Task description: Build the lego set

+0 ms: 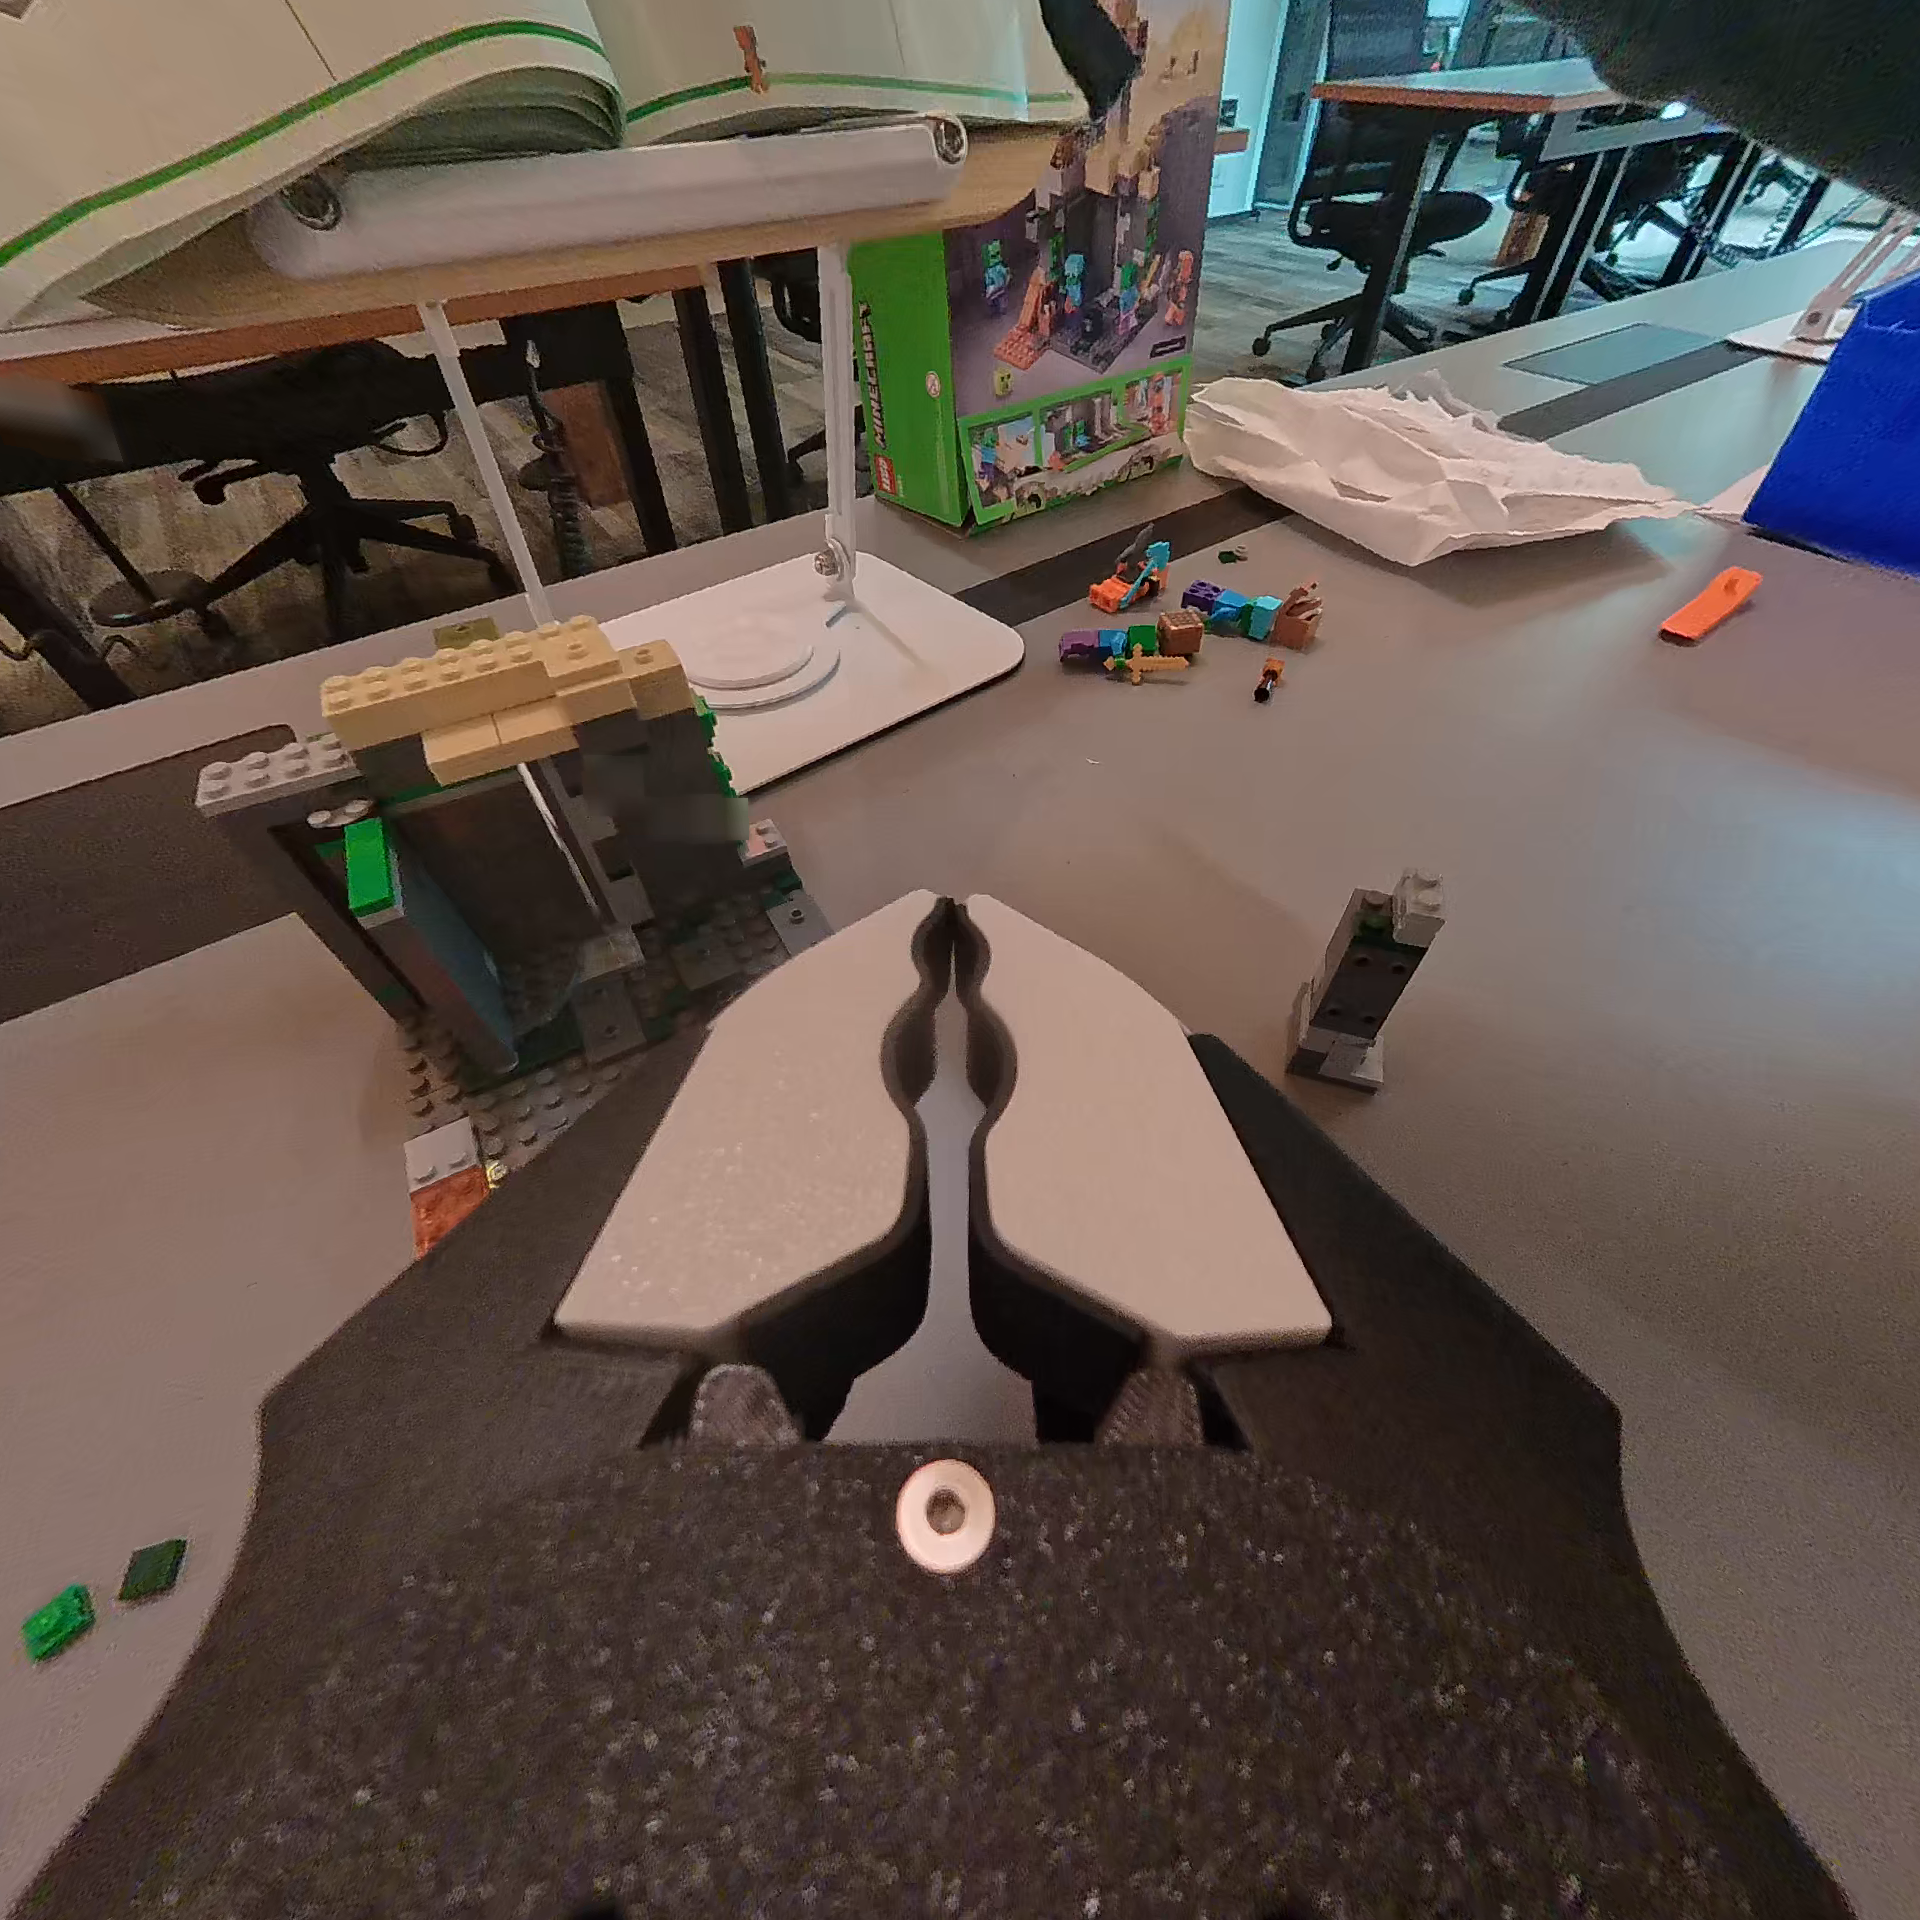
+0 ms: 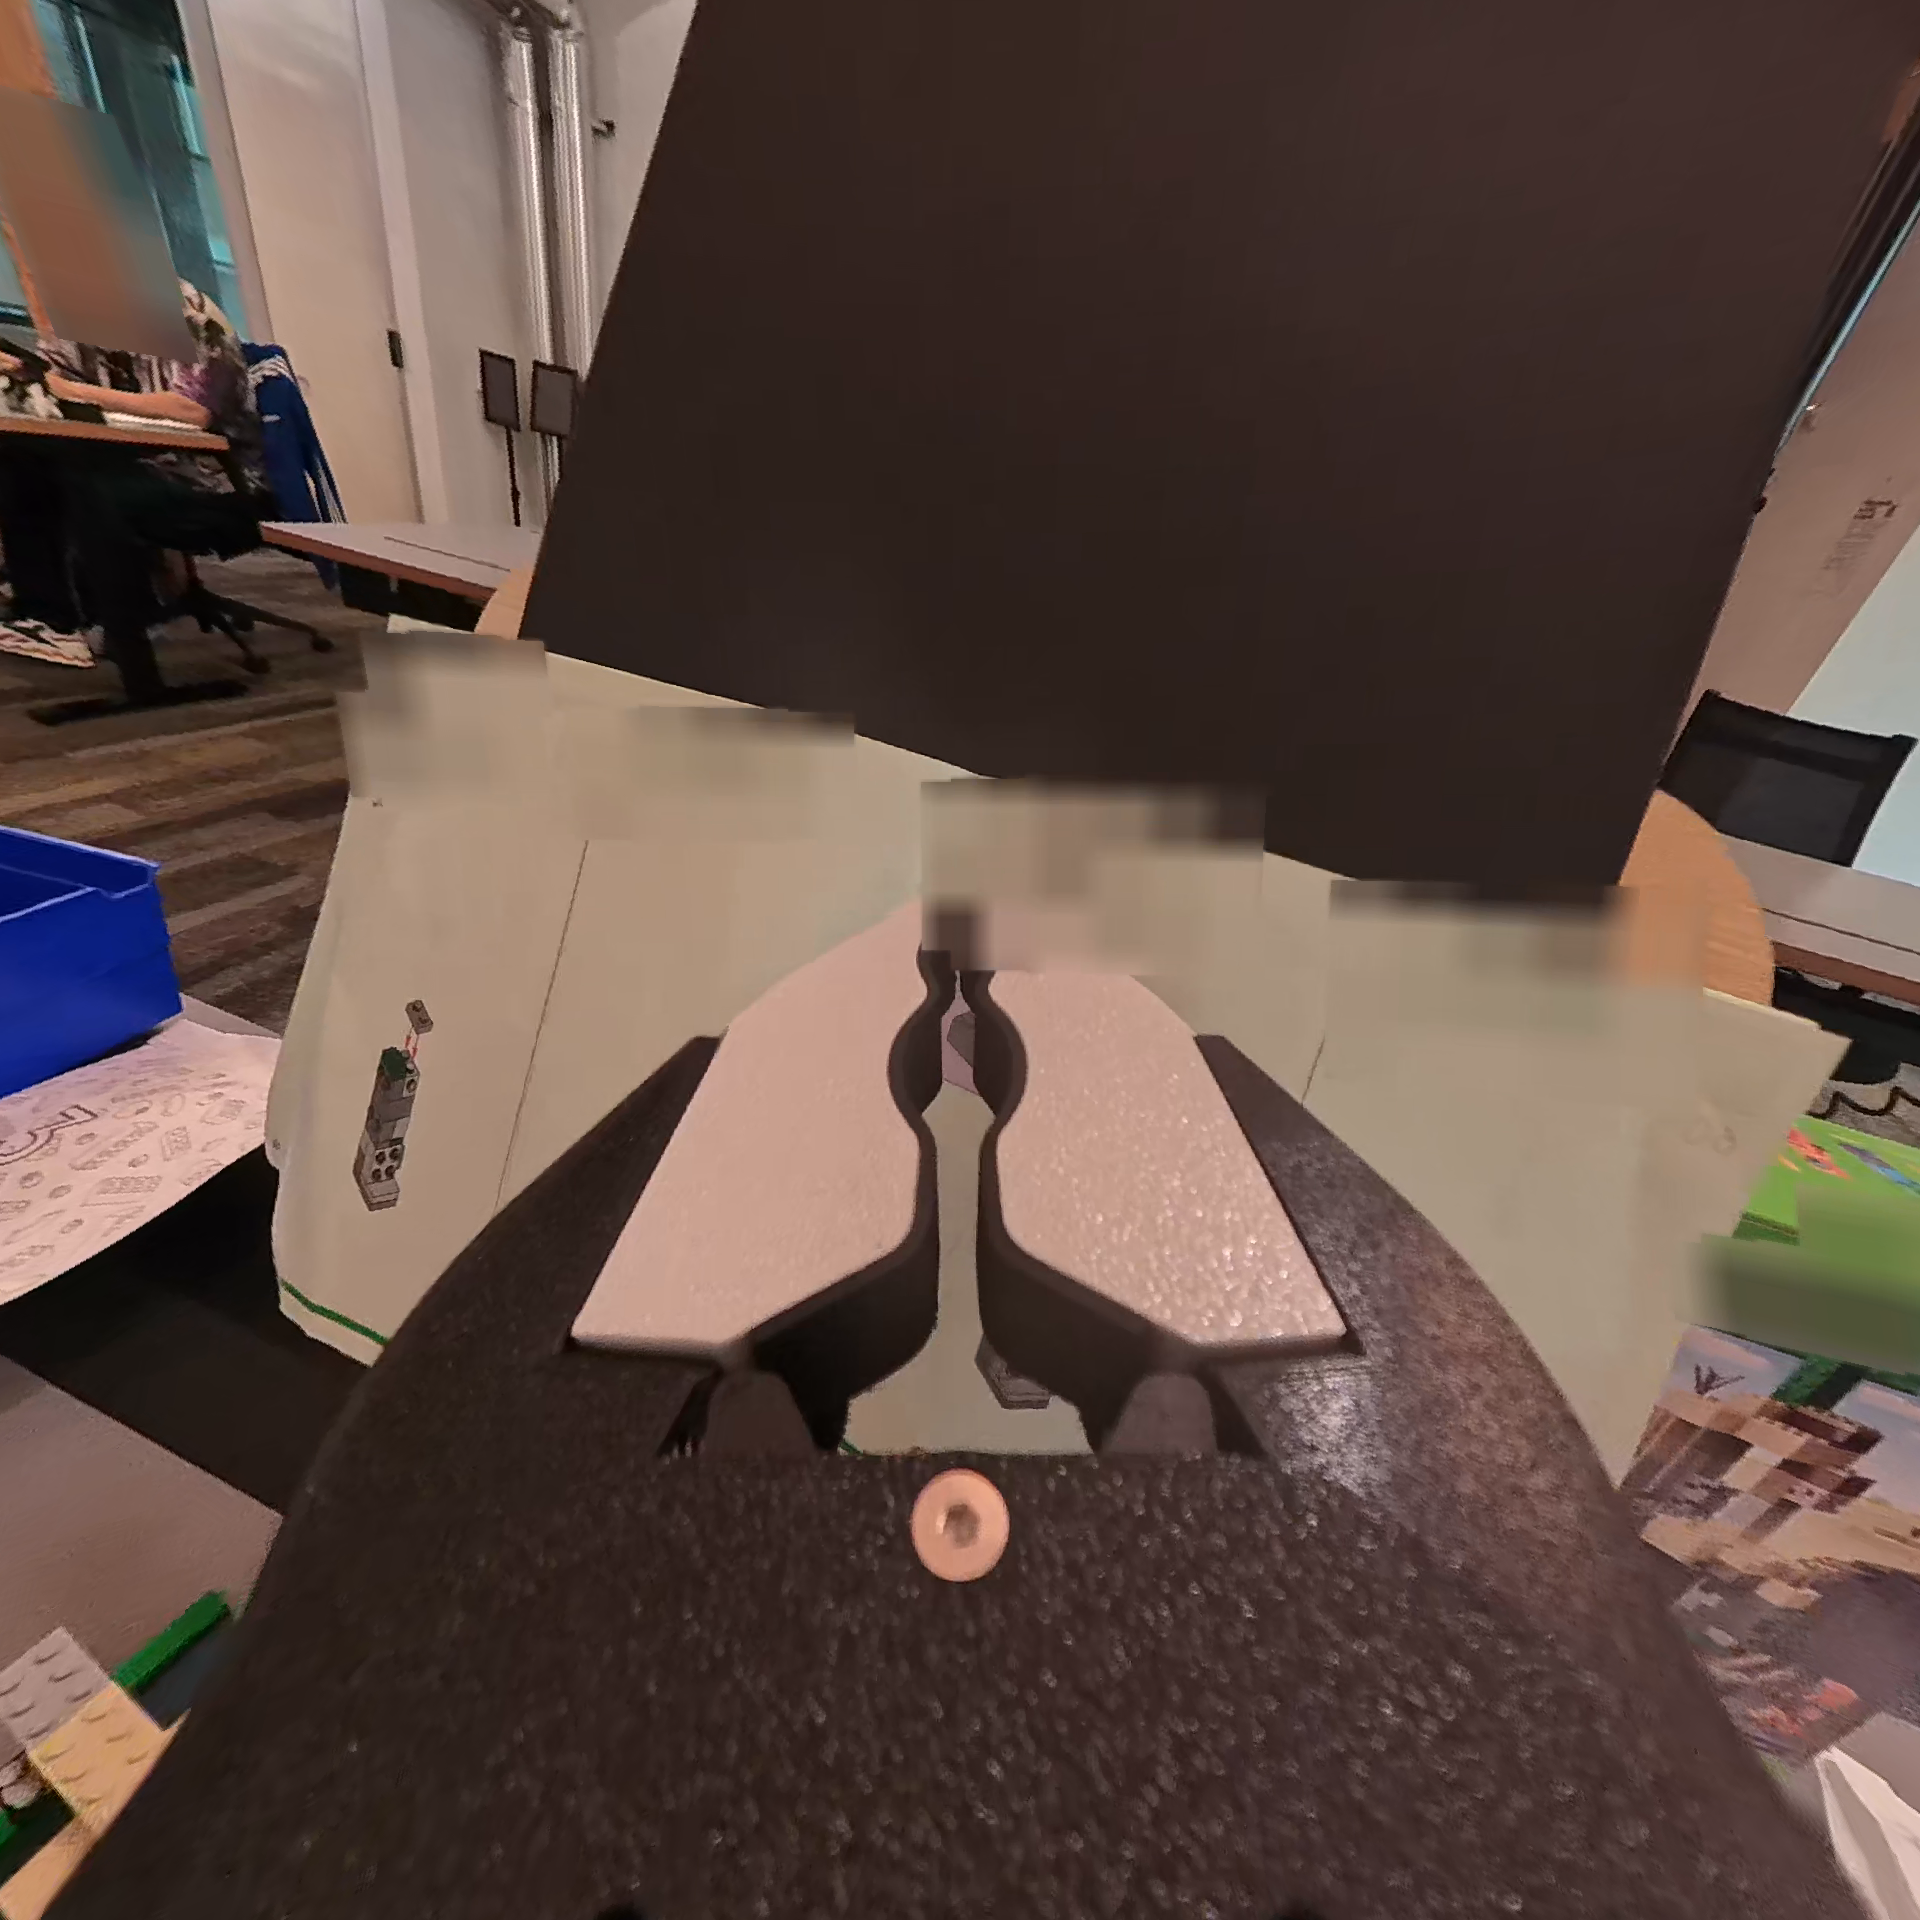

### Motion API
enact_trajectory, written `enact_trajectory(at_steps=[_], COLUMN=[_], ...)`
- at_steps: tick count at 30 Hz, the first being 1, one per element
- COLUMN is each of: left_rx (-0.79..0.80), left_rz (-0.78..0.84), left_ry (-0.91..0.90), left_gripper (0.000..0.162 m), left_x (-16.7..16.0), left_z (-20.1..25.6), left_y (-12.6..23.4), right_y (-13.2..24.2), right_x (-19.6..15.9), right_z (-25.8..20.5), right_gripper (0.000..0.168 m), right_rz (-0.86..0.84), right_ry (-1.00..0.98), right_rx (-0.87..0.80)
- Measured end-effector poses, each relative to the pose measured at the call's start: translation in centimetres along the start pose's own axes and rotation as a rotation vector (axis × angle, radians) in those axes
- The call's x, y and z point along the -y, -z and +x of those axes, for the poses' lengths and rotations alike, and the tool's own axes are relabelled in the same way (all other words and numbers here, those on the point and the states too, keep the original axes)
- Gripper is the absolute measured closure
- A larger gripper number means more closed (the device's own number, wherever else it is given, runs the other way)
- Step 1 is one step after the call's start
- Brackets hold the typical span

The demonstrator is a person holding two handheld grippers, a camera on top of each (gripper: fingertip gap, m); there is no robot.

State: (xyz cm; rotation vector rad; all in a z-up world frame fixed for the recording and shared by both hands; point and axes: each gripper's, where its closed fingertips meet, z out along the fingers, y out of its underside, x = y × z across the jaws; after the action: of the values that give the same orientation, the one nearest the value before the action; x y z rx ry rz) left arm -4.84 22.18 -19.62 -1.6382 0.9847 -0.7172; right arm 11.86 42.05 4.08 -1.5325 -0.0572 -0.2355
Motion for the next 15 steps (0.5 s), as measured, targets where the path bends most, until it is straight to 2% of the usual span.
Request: enact_trajectory(at_steps=[15], left_rx=[-0.026], left_rz=[-0.031], left_ry=[-0.01], left_gripper=[0.162], left_x=[-0.64], left_z=[0.42], left_y=[-0.34], right_y=[0.06], right_x=[-0.88], right_z=[0.67], right_gripper=[0.167], right_rz=[0.009], right_ry=[0.008], right_rx=[0.018])
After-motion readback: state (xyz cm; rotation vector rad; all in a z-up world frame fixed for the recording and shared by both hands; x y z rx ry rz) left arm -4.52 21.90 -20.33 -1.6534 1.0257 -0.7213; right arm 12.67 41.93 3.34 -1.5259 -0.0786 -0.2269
